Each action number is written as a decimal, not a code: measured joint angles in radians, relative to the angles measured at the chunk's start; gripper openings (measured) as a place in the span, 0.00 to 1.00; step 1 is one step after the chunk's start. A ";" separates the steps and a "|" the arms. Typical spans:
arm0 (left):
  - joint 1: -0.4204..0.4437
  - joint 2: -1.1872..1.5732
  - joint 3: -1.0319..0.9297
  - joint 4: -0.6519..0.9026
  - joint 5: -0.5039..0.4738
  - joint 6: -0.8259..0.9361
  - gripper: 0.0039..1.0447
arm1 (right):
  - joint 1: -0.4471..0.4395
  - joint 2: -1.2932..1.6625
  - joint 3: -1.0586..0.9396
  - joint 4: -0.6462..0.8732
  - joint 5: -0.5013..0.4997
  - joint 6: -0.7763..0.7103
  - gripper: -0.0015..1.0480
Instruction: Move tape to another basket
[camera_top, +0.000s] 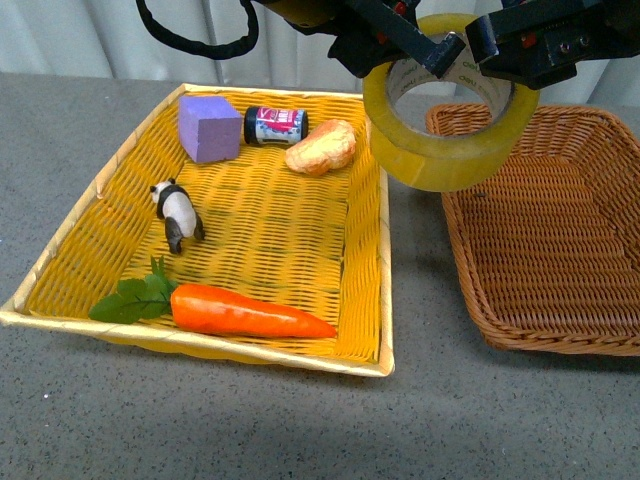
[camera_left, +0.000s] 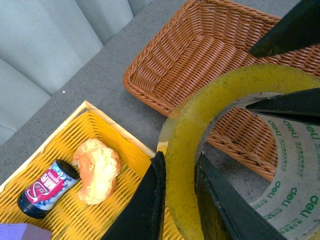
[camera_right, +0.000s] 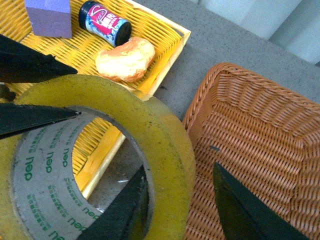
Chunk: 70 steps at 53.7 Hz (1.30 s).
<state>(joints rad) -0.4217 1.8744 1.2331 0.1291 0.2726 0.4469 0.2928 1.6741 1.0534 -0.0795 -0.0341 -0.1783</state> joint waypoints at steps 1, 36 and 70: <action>0.000 0.000 0.000 0.000 0.001 -0.002 0.13 | 0.001 0.000 0.001 -0.004 -0.001 0.006 0.26; -0.011 -0.074 -0.014 0.013 -0.130 -0.142 0.55 | -0.048 0.060 0.018 0.011 0.067 0.041 0.15; 0.190 -0.119 -0.210 0.340 -0.680 -0.503 0.94 | -0.256 0.228 -0.135 0.233 0.011 0.129 0.15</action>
<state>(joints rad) -0.2317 1.7554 1.0233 0.4690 -0.4072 -0.0563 0.0364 1.9022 0.9184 0.1532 -0.0227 -0.0498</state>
